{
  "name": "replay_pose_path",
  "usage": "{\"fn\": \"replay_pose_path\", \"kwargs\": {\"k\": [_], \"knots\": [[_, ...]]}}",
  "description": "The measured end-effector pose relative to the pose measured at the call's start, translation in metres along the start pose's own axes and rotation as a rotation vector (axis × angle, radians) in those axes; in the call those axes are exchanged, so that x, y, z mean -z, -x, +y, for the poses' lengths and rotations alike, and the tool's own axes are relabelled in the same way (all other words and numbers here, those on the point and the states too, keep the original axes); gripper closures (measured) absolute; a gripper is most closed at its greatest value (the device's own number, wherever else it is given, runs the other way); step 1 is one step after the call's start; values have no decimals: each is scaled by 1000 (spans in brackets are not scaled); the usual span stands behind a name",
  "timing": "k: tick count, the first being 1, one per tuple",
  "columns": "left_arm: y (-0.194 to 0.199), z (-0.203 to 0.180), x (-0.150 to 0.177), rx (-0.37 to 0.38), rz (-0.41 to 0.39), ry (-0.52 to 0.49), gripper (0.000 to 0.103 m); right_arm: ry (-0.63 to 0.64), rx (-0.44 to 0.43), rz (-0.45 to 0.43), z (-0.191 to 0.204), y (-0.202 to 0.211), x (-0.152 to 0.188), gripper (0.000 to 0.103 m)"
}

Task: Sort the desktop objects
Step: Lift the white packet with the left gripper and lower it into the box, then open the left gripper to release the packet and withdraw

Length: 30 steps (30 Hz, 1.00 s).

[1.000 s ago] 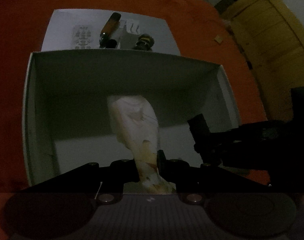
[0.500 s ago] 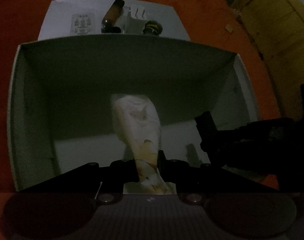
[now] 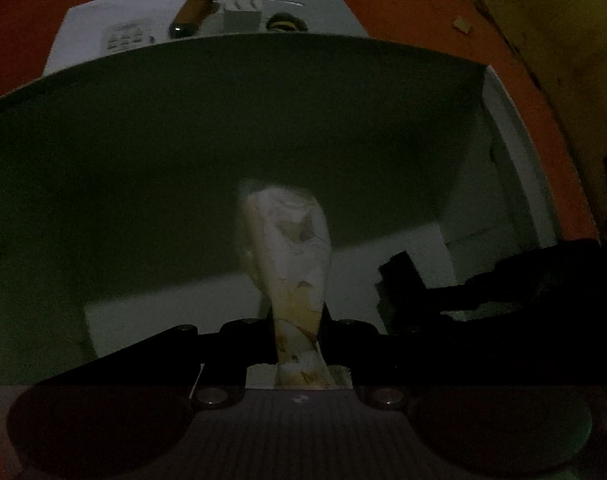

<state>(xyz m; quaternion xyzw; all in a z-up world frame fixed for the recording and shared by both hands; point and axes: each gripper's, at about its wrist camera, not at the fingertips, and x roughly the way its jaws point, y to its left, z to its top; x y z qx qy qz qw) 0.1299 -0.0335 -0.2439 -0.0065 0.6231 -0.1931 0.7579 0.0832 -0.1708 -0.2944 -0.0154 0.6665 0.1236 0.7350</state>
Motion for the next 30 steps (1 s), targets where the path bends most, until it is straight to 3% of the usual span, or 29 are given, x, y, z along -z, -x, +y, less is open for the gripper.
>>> {"fn": "replay_pose_path", "kwargs": {"k": [20, 30], "knots": [[-22, 2, 3, -57, 24, -19, 86, 0, 13, 26, 0, 1, 1, 71], [-14, 4, 1, -13, 22, 31, 70, -20, 1, 12, 1, 16, 8, 67]]}}
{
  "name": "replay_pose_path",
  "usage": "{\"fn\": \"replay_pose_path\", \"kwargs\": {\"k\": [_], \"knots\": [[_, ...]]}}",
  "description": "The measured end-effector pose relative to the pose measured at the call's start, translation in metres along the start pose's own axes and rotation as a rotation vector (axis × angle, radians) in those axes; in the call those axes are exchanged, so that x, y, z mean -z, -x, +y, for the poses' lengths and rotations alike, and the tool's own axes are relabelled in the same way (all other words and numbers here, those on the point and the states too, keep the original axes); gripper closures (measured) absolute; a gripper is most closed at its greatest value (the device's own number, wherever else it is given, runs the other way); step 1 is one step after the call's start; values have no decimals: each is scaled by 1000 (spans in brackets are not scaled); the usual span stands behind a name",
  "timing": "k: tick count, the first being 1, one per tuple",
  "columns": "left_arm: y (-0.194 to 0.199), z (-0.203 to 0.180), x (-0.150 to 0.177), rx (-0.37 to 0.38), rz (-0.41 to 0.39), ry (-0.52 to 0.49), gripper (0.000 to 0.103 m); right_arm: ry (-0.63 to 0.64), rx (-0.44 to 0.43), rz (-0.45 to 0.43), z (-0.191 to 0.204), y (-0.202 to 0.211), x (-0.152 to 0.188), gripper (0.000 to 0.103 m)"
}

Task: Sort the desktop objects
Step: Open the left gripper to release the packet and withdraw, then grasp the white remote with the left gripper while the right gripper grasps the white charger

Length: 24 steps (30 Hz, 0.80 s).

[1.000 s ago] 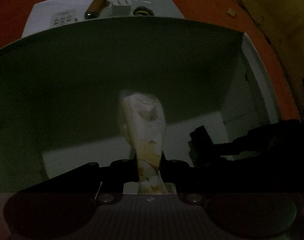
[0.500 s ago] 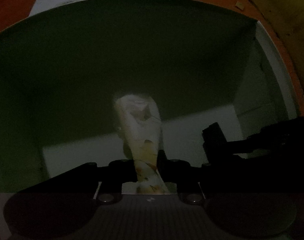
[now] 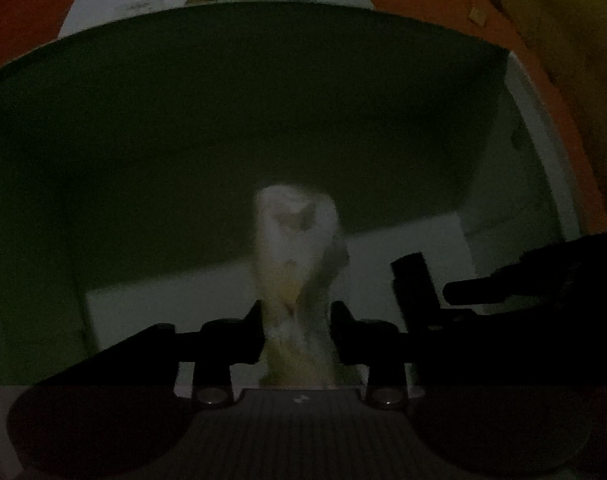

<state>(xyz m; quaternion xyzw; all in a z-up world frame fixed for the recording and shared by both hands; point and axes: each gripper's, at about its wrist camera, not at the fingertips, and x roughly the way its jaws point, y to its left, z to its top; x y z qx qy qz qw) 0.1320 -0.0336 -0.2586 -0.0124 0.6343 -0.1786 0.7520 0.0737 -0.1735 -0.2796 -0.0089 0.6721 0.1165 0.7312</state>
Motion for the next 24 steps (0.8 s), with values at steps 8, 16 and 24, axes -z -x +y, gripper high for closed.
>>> {"fn": "replay_pose_path", "kwargs": {"k": [8, 16, 24], "knots": [[27, 7, -1, 64, -24, 50, 66, -33, -50, -55, 3, 33, -1, 61], [73, 14, -25, 100, -117, 66, 66, -66, -101, -172, -16, 75, -55, 55], [101, 31, -70, 55, -229, 101, 66, -110, -92, -330, -33, 128, -103, 53]]}}
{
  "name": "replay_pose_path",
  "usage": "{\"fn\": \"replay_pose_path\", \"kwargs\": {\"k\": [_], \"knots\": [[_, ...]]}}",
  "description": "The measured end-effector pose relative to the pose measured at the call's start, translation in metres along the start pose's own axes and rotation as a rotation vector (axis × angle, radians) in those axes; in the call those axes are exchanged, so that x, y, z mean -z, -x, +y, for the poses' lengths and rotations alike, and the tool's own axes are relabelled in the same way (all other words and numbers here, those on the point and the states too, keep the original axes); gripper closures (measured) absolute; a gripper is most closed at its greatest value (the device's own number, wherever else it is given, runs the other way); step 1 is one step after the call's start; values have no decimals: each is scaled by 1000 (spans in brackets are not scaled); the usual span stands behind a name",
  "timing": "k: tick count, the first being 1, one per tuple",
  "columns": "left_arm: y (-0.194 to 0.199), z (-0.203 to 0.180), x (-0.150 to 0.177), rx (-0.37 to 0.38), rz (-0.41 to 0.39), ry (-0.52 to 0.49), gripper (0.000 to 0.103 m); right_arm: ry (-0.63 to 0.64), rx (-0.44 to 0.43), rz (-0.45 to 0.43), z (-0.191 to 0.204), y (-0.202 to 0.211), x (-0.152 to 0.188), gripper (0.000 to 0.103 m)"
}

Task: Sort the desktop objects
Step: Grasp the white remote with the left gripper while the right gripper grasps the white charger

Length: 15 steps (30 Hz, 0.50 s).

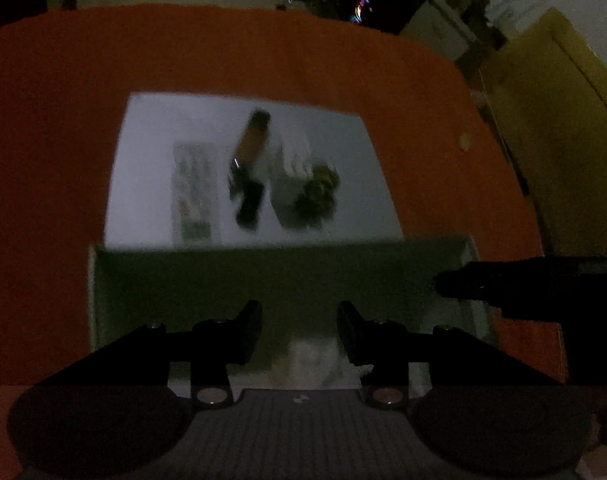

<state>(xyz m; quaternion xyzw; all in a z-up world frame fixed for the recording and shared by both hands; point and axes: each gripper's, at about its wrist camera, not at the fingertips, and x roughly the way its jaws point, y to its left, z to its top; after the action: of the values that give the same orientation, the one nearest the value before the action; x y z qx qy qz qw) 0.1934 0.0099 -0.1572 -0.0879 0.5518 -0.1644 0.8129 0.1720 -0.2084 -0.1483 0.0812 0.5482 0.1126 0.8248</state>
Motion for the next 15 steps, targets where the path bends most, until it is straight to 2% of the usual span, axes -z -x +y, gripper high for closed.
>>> {"fn": "replay_pose_path", "kwargs": {"k": [6, 11, 15], "knots": [[1, 15, -25, -28, -53, 17, 66, -21, 19, -25, -6, -7, -29, 53], [-6, 22, -37, -67, -115, -54, 66, -50, 44, -22, -16, -26, -42, 50], [-15, 35, -53, -47, -129, -33, 66, -48, 97, -30, -21, -44, -51, 50]]}}
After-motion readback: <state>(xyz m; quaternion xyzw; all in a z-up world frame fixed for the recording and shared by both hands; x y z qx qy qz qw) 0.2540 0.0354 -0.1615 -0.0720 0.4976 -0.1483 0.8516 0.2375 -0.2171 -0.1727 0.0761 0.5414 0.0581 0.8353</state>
